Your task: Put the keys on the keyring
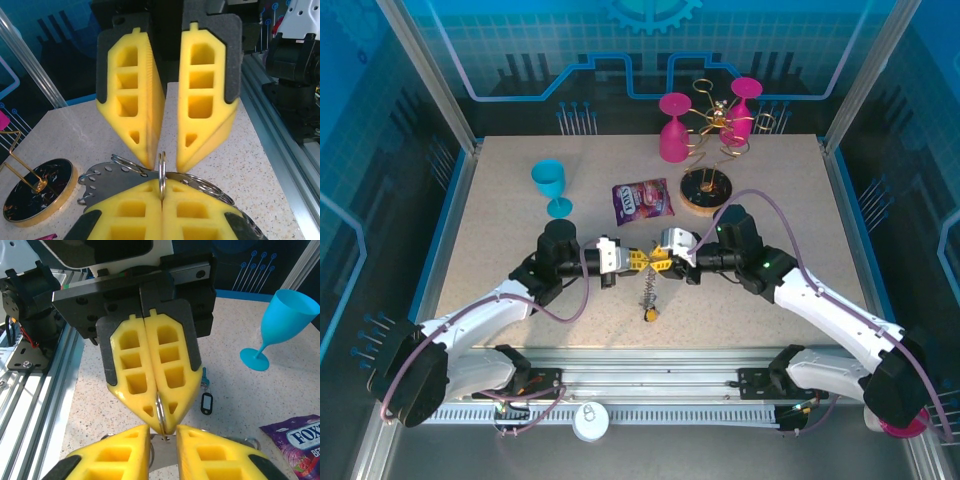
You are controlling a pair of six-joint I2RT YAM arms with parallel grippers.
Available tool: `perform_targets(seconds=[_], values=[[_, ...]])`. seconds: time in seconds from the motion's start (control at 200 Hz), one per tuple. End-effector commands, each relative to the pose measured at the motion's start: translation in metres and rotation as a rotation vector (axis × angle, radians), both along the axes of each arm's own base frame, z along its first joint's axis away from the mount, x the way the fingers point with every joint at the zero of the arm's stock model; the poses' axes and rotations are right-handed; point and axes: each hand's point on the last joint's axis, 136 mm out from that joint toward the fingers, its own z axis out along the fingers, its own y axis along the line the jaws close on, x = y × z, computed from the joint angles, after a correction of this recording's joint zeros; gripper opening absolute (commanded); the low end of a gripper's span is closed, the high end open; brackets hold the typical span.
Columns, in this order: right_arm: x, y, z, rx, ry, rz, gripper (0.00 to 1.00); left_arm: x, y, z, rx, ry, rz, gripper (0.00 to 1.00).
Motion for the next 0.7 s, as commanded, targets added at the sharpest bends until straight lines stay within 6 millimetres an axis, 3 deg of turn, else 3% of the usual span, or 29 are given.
perform_targets(seconds=[0.0, 0.21, 0.275, 0.32, 0.385, 0.425, 0.6, 0.695], values=[[0.003, 0.002, 0.008, 0.037, -0.010, 0.012, 0.18, -0.011, -0.003, 0.017, -0.056, -0.037, -0.064, 0.00], [0.001, 0.006, 0.015, 0.059, -0.016, 0.045, 0.00, -0.012, -0.003, 0.015, -0.048, -0.024, -0.071, 0.00], [0.000, 0.006, 0.014, 0.051, -0.014, 0.054, 0.00, -0.010, -0.003, 0.014, -0.039, -0.020, -0.061, 0.00], [0.000, 0.005, 0.014, 0.039, -0.013, 0.052, 0.00, -0.007, -0.003, 0.013, -0.031, -0.014, -0.045, 0.10], [0.000, 0.002, 0.003, -0.002, 0.007, 0.040, 0.00, -0.002, -0.002, 0.011, -0.011, -0.007, -0.019, 0.14], [0.004, 0.002, 0.011, -0.012, -0.009, 0.030, 0.00, 0.000, -0.001, 0.008, 0.009, -0.001, -0.008, 0.15], [0.007, -0.005, -0.001, -0.133, 0.014, -0.001, 0.00, 0.007, 0.000, 0.000, 0.068, 0.019, 0.024, 0.16], [0.006, -0.005, -0.002, -0.179, 0.019, -0.001, 0.00, 0.009, -0.001, -0.003, 0.089, 0.040, 0.024, 0.11]])
